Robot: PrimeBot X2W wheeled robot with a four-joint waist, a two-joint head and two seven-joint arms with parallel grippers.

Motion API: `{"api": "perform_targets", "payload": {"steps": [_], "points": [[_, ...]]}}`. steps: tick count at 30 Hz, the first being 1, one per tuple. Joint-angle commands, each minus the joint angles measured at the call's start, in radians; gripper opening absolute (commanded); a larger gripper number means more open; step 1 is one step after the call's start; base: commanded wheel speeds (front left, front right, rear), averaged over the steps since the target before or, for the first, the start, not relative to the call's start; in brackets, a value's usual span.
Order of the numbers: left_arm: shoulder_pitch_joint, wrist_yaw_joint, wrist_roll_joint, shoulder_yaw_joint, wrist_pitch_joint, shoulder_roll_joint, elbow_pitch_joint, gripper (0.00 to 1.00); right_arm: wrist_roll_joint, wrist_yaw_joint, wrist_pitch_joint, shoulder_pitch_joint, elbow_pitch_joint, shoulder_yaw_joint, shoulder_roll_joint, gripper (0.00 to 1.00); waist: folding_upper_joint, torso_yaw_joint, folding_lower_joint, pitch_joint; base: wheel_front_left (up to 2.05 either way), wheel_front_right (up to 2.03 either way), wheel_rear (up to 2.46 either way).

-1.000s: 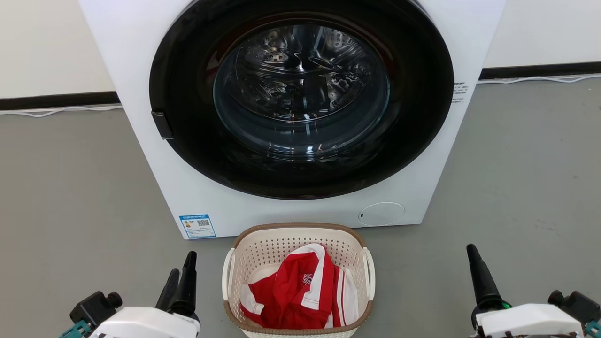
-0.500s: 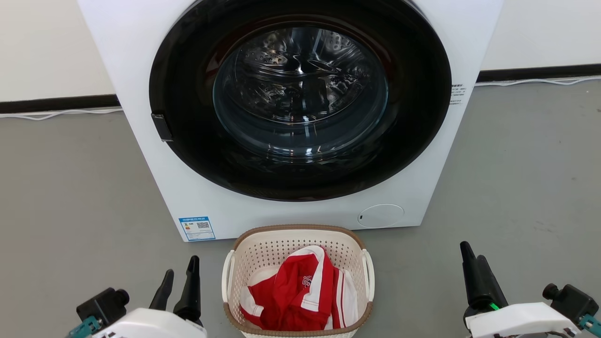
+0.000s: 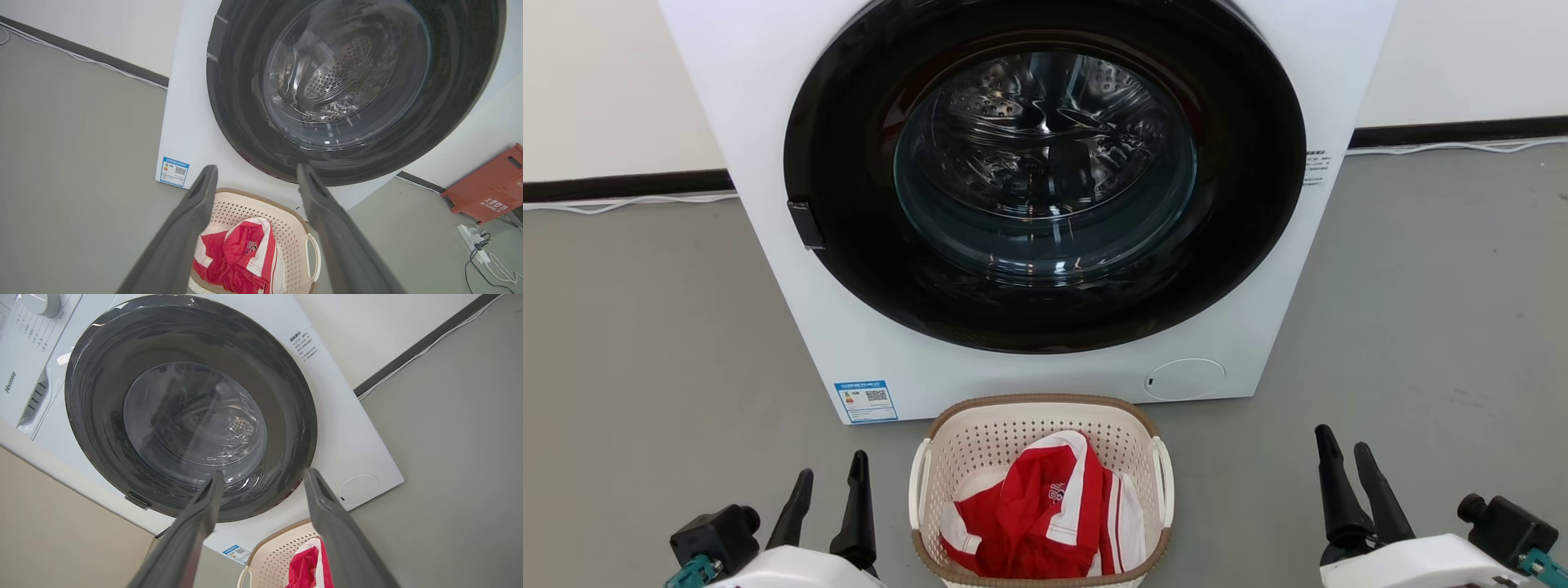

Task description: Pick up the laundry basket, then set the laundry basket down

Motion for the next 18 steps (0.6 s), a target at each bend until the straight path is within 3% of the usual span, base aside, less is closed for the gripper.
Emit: {"api": "perform_targets", "payload": {"steps": [1, 18], "points": [[-0.020, 0.011, 0.035, 0.013, -0.013, 0.013, -0.040, 1.00, -0.031, 0.005, -0.019, -0.012, -0.038, 0.021, -0.011, 1.00, 0.0000, 0.000, -0.0001, 0.000, 0.00, 0.00, 0.00], [0.002, 0.073, 0.237, -0.043, -0.062, 0.043, -0.094, 1.00, -0.229, 0.006, -0.068, -0.001, -0.062, 0.040, -0.013, 1.00, 0.0000, -0.002, -0.0001, 0.000, 0.00, 0.00, 0.00]]}}
